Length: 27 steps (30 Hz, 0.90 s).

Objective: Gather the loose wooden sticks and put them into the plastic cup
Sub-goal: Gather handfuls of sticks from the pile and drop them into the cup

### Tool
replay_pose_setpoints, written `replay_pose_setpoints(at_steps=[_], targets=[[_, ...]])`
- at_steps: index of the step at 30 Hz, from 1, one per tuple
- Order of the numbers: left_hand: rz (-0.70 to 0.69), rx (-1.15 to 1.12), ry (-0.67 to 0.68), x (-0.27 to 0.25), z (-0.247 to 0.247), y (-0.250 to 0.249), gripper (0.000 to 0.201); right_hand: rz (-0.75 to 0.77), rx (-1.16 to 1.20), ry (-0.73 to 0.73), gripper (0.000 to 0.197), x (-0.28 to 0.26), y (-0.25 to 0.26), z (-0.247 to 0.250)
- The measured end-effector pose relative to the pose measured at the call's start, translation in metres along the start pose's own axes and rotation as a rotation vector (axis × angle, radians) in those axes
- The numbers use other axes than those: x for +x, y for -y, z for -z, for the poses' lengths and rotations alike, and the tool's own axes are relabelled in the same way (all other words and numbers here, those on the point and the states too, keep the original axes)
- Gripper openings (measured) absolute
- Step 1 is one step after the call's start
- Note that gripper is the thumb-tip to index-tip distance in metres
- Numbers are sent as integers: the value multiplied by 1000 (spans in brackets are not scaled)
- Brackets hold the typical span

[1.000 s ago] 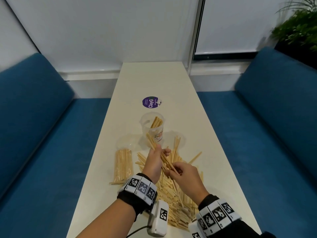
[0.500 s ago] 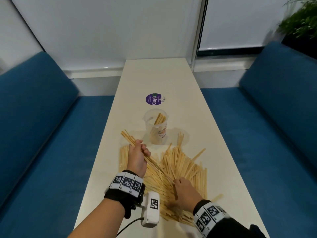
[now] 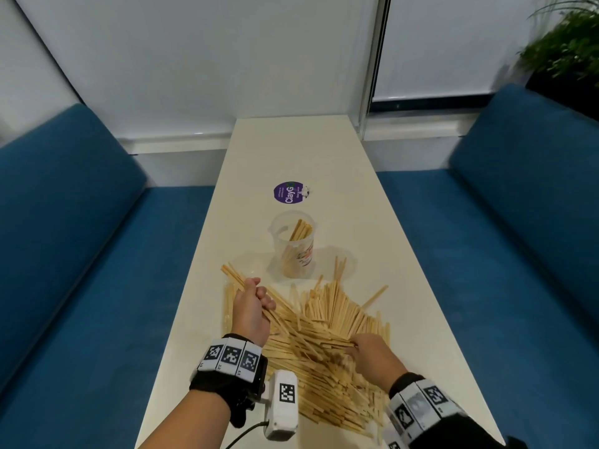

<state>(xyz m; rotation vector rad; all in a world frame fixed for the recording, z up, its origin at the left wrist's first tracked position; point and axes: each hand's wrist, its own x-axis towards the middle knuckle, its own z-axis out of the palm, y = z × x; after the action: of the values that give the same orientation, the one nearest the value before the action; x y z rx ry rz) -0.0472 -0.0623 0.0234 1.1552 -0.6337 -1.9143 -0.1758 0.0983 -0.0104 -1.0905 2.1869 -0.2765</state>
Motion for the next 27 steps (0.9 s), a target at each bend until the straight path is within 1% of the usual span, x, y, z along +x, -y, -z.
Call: replay_pose_setpoints(at_steps=[2, 5, 8, 11, 14, 15, 18, 19, 21, 24, 26, 27], targets=[[30, 29, -2, 0, 3, 3, 30, -37, 110, 4, 33, -5, -8, 10], [74, 88, -8, -1, 5, 7, 30, -73, 254, -8, 30, -19, -23, 24], [107, 143, -11, -2, 3, 10, 28, -79, 308, -27, 27, -31, -35, 37], [156, 183, -8, -3, 1, 14, 32, -78, 350, -46, 28, -40, -43, 48], [215, 229, 27, -8, -5, 19, 41, -45, 414, -66, 30, -47, -40, 55], [225, 249, 44, -11, -8, 21, 47, -29, 444, -74, 31, -47, -36, 55], [242, 236, 105, -19, -18, 25, 74, 33, 582, -92, 29, -46, -17, 52], [236, 238, 136, -22, -21, 24, 76, 58, 628, -92, 29, -45, -11, 51], [200, 300, 203, -27, -25, 25, 70, 106, 699, -78, 27, -45, 3, 47], [123, 356, 280, -34, -33, 21, 58, 162, 731, -40, 27, -46, 22, 41], [117, 337, 303, -36, -38, 16, 46, 184, 719, -29, 26, -46, 32, 38], [102, 344, 290, -37, -40, 14, 40, 196, 695, -35, 26, -45, 36, 36]])
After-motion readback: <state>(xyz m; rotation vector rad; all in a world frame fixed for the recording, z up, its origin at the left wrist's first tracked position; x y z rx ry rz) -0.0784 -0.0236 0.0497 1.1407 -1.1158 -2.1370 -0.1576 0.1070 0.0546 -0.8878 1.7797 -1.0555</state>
